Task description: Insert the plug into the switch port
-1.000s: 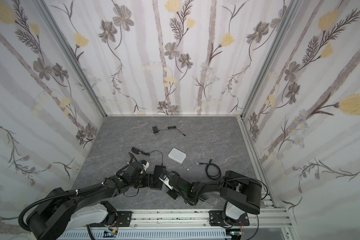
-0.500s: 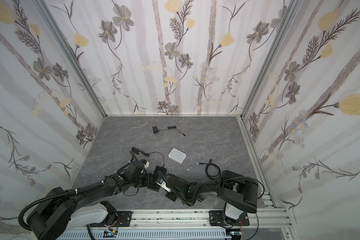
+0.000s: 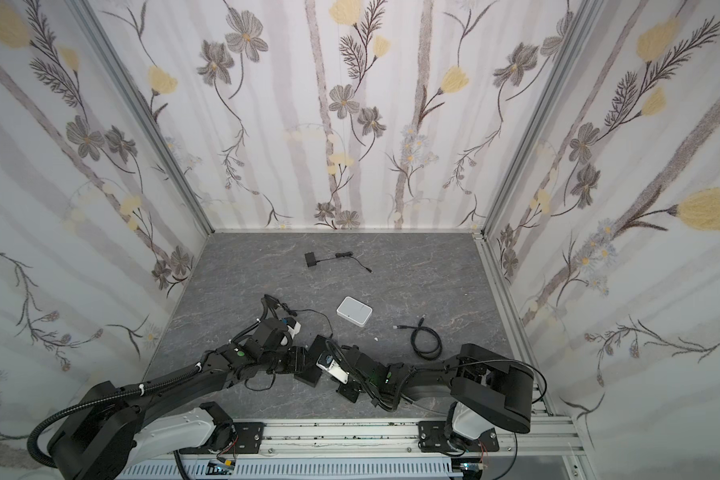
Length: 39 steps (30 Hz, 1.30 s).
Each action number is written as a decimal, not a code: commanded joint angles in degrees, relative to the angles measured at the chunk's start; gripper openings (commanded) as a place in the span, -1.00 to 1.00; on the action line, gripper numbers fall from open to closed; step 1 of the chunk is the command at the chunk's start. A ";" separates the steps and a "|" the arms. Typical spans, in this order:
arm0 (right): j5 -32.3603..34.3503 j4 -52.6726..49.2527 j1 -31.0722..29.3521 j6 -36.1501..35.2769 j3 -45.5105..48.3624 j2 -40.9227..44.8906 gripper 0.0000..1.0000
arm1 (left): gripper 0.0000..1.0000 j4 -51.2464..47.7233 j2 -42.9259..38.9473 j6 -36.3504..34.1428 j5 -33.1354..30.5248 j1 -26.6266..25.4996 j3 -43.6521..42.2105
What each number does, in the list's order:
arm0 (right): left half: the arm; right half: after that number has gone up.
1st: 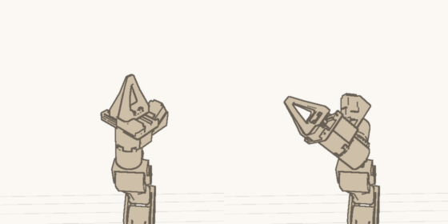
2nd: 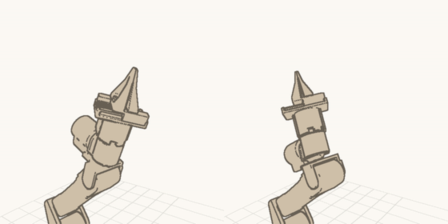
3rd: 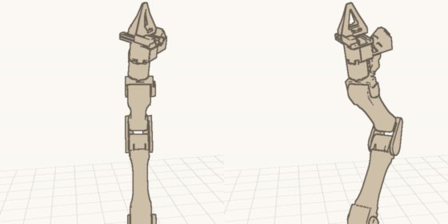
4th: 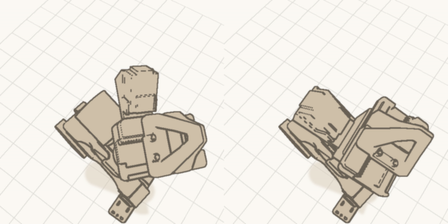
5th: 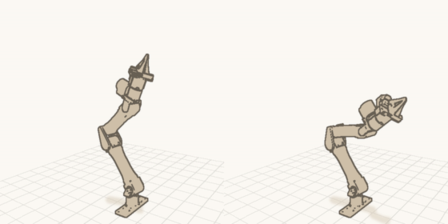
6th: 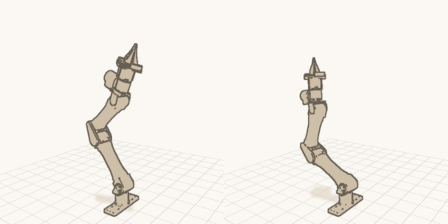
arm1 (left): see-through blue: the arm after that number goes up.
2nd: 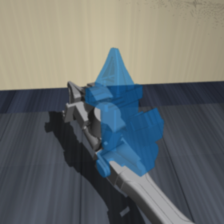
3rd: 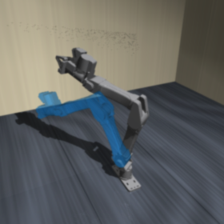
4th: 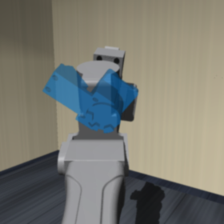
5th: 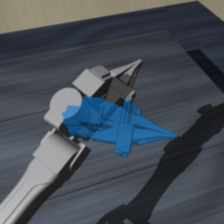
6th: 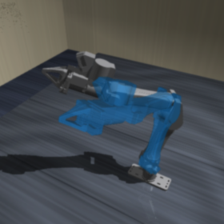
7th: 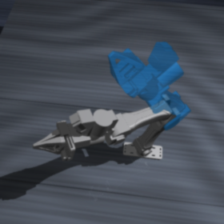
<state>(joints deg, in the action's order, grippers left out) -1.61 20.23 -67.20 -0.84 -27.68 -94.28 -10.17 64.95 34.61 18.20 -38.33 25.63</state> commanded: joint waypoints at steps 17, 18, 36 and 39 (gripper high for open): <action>-36.01 -18.98 8.52 2.43 -2.70 22.61 -1.00 | 0.06 -10.13 -21.68 1.74 -2.69 1.19 2.63; -36.01 -19.93 8.82 2.34 -3.22 23.15 -1.00 | 0.06 -9.11 -22.70 2.08 -1.71 1.23 2.01; -57.09 -37.64 19.32 -2.72 -13.14 30.25 -1.00 | -0.02 -4.46 -29.80 -74.30 7.42 -19.18 11.66; -58.27 -41.12 19.30 -4.74 -14.69 30.28 -1.00 | -0.03 -6.97 -25.19 -81.57 6.55 -19.42 14.55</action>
<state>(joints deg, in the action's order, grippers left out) -56.34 -15.77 -47.92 -2.17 -41.15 -63.88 -13.10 37.47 -28.51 25.98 -57.34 38.30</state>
